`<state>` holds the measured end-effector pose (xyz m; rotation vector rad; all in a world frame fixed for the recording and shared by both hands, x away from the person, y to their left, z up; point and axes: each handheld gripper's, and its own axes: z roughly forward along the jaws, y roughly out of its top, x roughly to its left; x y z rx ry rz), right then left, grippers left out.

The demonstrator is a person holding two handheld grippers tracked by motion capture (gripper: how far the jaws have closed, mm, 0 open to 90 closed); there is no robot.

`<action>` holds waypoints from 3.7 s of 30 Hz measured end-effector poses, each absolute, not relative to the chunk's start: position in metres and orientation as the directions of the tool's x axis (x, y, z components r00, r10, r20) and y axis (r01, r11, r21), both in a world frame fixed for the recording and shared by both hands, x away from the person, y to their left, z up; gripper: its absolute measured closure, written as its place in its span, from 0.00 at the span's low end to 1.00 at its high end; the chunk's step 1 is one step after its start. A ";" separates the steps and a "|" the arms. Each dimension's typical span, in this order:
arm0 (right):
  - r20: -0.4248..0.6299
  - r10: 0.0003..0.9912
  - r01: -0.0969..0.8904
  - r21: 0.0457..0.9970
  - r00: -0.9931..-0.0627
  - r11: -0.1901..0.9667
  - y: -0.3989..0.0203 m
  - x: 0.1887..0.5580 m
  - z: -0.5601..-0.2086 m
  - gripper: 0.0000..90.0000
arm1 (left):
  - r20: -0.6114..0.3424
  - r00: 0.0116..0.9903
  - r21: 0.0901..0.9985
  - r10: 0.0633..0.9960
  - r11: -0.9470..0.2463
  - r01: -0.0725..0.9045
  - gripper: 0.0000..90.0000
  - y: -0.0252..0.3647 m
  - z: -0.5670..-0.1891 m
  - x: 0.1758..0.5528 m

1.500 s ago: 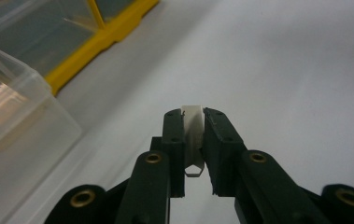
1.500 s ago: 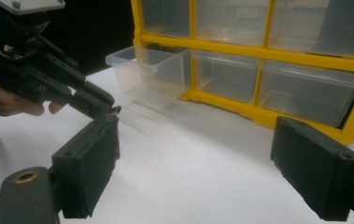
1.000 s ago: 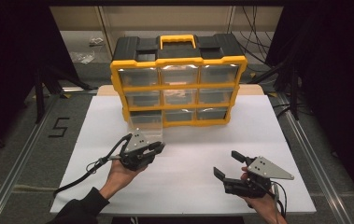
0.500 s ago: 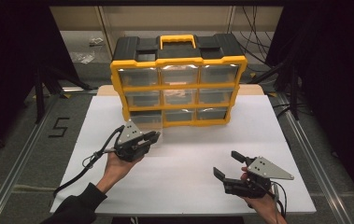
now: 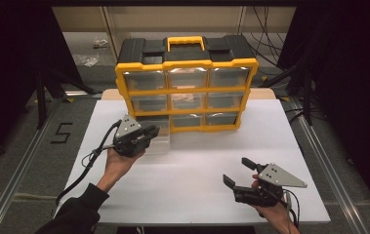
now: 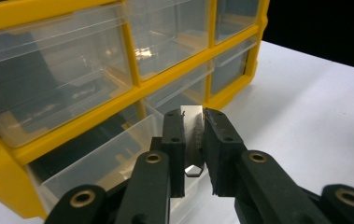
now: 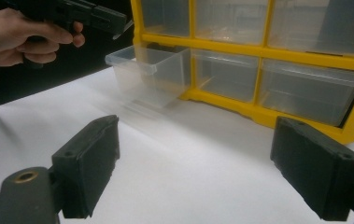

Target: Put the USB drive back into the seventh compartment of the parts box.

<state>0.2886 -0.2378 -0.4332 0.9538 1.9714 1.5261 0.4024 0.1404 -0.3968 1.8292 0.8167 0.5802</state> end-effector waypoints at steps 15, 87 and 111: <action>0.053 0.758 0.241 0.961 -0.650 0.139 -0.238 0.289 -0.433 0.18 | 0.033 0.617 0.922 0.786 -0.263 0.285 0.87 0.147 -0.396 0.420; 0.052 0.756 0.238 0.961 -0.653 0.139 -0.238 0.289 -0.433 0.19 | 0.049 0.579 0.838 0.814 -0.348 0.419 0.86 0.158 -0.426 0.444; 0.052 0.756 0.237 0.961 -0.652 0.139 -0.238 0.289 -0.433 0.19 | 0.036 0.598 0.852 0.800 -0.338 0.400 0.42 0.158 -0.417 0.438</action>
